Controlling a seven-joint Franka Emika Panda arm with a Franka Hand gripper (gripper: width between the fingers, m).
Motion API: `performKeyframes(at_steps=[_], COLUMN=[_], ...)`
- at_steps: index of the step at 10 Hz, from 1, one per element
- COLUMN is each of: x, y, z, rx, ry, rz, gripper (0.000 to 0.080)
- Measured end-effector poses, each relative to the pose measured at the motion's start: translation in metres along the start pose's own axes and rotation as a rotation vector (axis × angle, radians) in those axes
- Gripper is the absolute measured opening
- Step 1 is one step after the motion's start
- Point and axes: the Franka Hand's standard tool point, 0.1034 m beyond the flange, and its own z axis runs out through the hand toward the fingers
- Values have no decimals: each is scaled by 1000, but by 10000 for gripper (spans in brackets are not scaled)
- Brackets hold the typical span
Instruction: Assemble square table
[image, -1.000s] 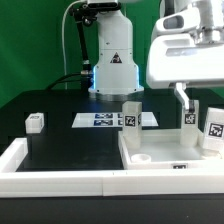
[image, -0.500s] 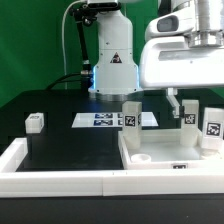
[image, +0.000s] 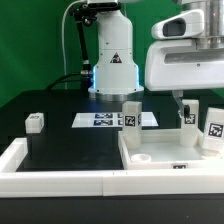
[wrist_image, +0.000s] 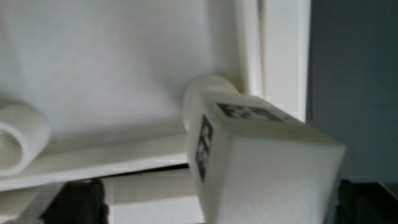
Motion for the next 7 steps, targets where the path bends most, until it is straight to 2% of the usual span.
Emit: performKeyframes(at_steps=[4,5,7], x=[-2,-5,-5], y=[-3,-10,-11], z=[2,4,4], rx=[-3,-14,-21], ry=[8,7,9], rz=[5,-9,-12], gripper=[649,649,649])
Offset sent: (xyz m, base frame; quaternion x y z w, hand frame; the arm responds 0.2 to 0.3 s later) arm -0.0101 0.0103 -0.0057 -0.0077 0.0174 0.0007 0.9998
